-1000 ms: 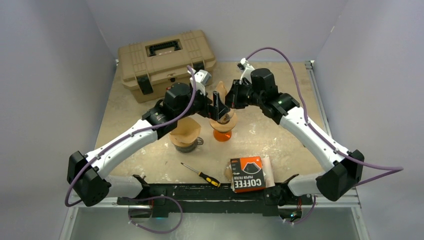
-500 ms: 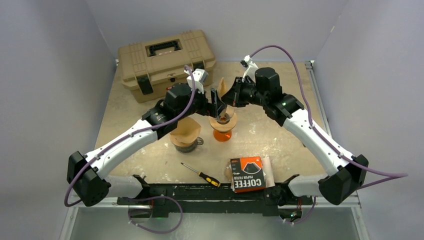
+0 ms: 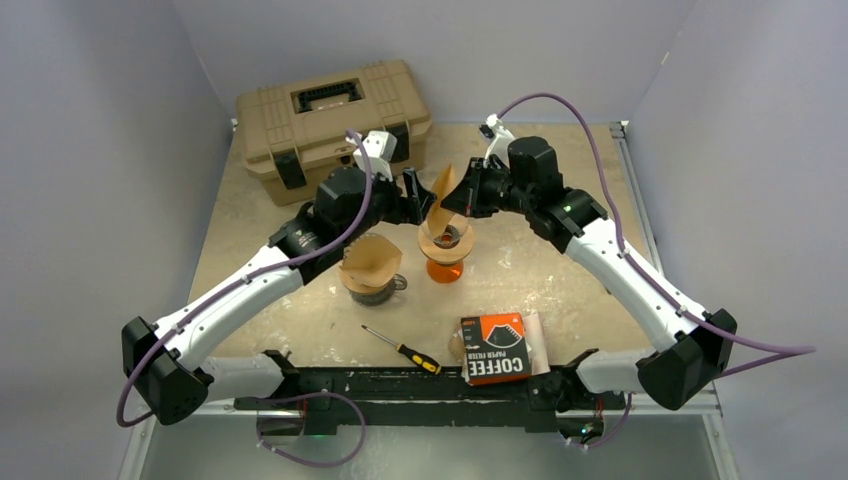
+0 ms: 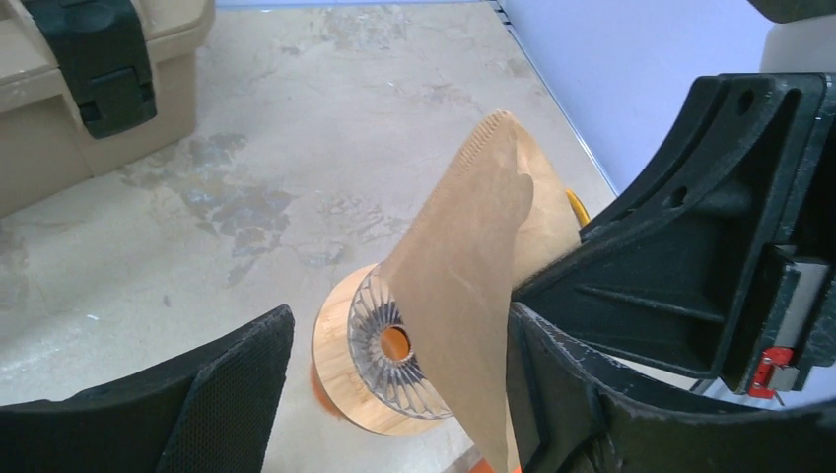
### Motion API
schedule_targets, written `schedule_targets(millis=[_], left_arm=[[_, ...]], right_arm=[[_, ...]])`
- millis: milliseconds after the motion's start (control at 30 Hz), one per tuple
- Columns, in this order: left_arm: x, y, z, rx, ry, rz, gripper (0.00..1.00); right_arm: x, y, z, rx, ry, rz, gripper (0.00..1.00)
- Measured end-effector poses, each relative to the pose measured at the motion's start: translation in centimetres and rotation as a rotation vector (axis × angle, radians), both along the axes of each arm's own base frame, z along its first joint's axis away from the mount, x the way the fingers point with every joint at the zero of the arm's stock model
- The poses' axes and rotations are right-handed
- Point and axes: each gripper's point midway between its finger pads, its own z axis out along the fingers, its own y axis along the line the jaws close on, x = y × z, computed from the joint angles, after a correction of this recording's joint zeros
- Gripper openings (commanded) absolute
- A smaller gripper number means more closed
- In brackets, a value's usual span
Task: Place the coffee filter in the dripper
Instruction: Place the coffee filter in the coffee dripper.
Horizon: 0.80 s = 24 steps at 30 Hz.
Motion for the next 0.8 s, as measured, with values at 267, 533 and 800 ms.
schedule_targets(millis=[267, 533, 800], left_arm=[[1.0, 0.4, -0.6, 0.03, 0.012, 0.056, 0.7], [1.2, -0.7, -1.4, 0.047, 0.031, 0.014, 0.56], [1.3, -0.8, -1.6, 0.116, 0.02, 0.0, 0.31]], right_arm=[[-0.1, -0.1, -0.2, -0.007, 0.008, 0.002, 0.0], [-0.2, -0.1, -0.2, -0.006, 0.008, 0.004, 0.0], [-0.2, 0.0, -0.2, -0.004, 0.007, 0.008, 0.0]])
